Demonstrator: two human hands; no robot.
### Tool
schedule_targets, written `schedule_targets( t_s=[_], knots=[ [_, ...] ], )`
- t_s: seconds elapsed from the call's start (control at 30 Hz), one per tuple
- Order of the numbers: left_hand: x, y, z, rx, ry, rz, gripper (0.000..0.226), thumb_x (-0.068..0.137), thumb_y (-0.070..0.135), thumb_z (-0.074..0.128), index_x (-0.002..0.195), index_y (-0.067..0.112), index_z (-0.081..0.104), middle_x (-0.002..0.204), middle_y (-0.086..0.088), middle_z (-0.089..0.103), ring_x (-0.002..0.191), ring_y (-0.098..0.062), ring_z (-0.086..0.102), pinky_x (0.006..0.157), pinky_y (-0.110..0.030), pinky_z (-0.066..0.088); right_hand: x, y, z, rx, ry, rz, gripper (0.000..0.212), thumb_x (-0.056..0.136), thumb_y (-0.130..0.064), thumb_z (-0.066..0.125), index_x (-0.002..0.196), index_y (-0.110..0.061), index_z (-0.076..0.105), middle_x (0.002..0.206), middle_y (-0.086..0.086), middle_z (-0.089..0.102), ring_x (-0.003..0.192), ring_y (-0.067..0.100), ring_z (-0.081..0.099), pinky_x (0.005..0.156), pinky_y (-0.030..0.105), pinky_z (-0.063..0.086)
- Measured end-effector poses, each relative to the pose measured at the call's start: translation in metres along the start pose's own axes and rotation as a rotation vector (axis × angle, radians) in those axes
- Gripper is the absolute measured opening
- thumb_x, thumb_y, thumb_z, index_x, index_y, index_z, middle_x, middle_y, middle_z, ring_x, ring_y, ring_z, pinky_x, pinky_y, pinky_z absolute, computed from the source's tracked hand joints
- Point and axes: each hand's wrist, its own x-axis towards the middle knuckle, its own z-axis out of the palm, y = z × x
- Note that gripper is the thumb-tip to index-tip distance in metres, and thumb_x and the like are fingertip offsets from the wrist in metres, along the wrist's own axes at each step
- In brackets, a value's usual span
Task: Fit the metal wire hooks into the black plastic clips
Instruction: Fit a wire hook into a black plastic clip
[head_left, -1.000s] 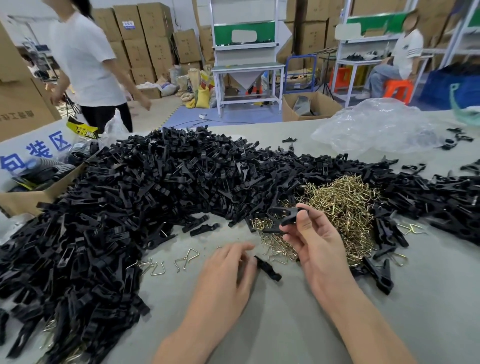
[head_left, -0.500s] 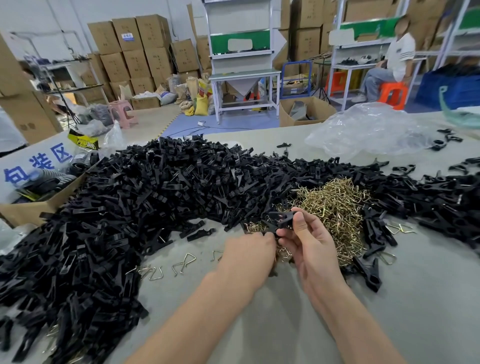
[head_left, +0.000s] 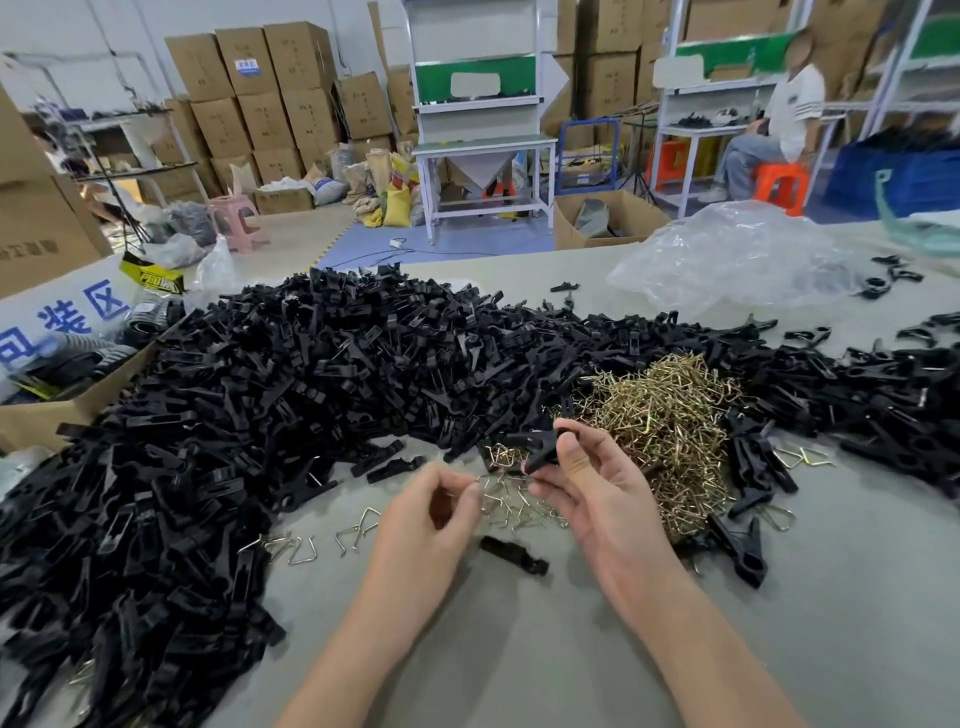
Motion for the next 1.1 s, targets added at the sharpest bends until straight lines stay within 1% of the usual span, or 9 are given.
schedule_targets(
  t_s=[0.1,0.3,0.43,0.53,0.73,0.8,0.9,1.0,1.1],
  knots=[
    [0.001,0.001,-0.001,-0.134,0.001,-0.063,0.012,0.097,0.016,0.061,0.086,0.018,0.063,0.073,0.000,0.067,0.068,-0.011,0.061,0.068,-0.020,0.049,0.000,0.001,0.001,0.000,-0.035,0.046,0.031,0.081,-0.021,0.067,0.110,-0.009,0.066,0.099,0.016,0.074,0.088,0.029,0.071,0.071,0.030,0.061],
    [0.004,0.001,-0.001,-0.488,-0.005,-0.265,0.016,0.100,0.014,0.056,0.094,0.017,0.069,0.070,-0.004,0.064,0.065,-0.015,0.060,0.067,-0.023,0.054,-0.001,0.008,0.003,0.015,-0.135,0.075,0.029,0.085,-0.019,0.065,0.113,-0.010,0.066,0.104,0.017,0.074,0.096,0.029,0.073,0.074,0.030,0.060],
    [0.003,0.003,0.000,-0.596,-0.023,-0.300,0.011,0.100,0.009,0.056,0.103,0.013,0.066,0.070,0.000,0.065,0.067,-0.014,0.061,0.067,-0.023,0.054,-0.001,0.008,0.003,0.035,-0.144,0.088,0.029,0.085,-0.017,0.066,0.113,-0.010,0.066,0.114,0.017,0.073,0.100,0.029,0.074,0.075,0.029,0.060],
    [0.000,0.005,0.000,-0.562,-0.059,-0.279,0.021,0.101,0.009,0.054,0.113,0.019,0.069,0.074,0.002,0.066,0.070,-0.013,0.061,0.072,-0.025,0.055,-0.002,0.009,0.002,0.056,-0.174,0.108,0.029,0.086,-0.014,0.064,0.115,-0.008,0.065,0.113,0.019,0.073,0.099,0.027,0.074,0.077,0.028,0.060],
    [-0.004,0.014,-0.001,-0.488,0.001,-0.198,0.012,0.097,0.017,0.062,0.097,0.009,0.071,0.075,-0.001,0.072,0.069,-0.013,0.067,0.067,-0.023,0.055,-0.003,0.009,0.003,0.107,-0.183,0.141,0.028,0.086,-0.013,0.066,0.114,-0.008,0.066,0.113,0.022,0.073,0.099,0.028,0.075,0.074,0.027,0.061],
    [-0.004,0.014,-0.002,-0.481,0.032,-0.206,0.012,0.094,0.024,0.065,0.087,0.015,0.070,0.072,0.002,0.069,0.066,-0.011,0.063,0.061,-0.023,0.052,-0.002,0.009,0.002,0.105,-0.184,0.129,0.026,0.085,-0.014,0.067,0.111,-0.010,0.069,0.117,0.021,0.072,0.102,0.030,0.074,0.075,0.029,0.061],
    [-0.003,0.014,-0.004,-0.615,0.030,-0.309,0.011,0.086,0.030,0.070,0.082,0.019,0.070,0.066,0.000,0.057,0.059,-0.012,0.051,0.058,-0.021,0.046,-0.002,0.010,0.000,0.074,-0.203,0.091,0.027,0.085,-0.014,0.069,0.112,-0.010,0.067,0.123,0.017,0.071,0.102,0.028,0.073,0.079,0.028,0.060],
    [-0.001,0.016,-0.005,-0.780,0.018,-0.421,0.011,0.089,0.023,0.068,0.088,0.013,0.070,0.077,-0.004,0.068,0.065,-0.011,0.060,0.064,-0.024,0.047,-0.002,0.010,0.001,0.014,-0.206,0.061,0.028,0.082,-0.011,0.070,0.110,-0.009,0.066,0.121,0.014,0.072,0.096,0.020,0.074,0.080,0.024,0.058],
    [-0.001,0.018,-0.005,-0.824,-0.025,-0.484,0.013,0.092,0.020,0.065,0.082,0.018,0.075,0.087,-0.002,0.074,0.071,-0.009,0.064,0.067,-0.025,0.047,-0.001,0.010,0.000,-0.002,-0.192,0.052,0.029,0.081,-0.010,0.069,0.109,-0.008,0.065,0.119,0.013,0.073,0.095,0.018,0.074,0.081,0.023,0.058]
  ],
)
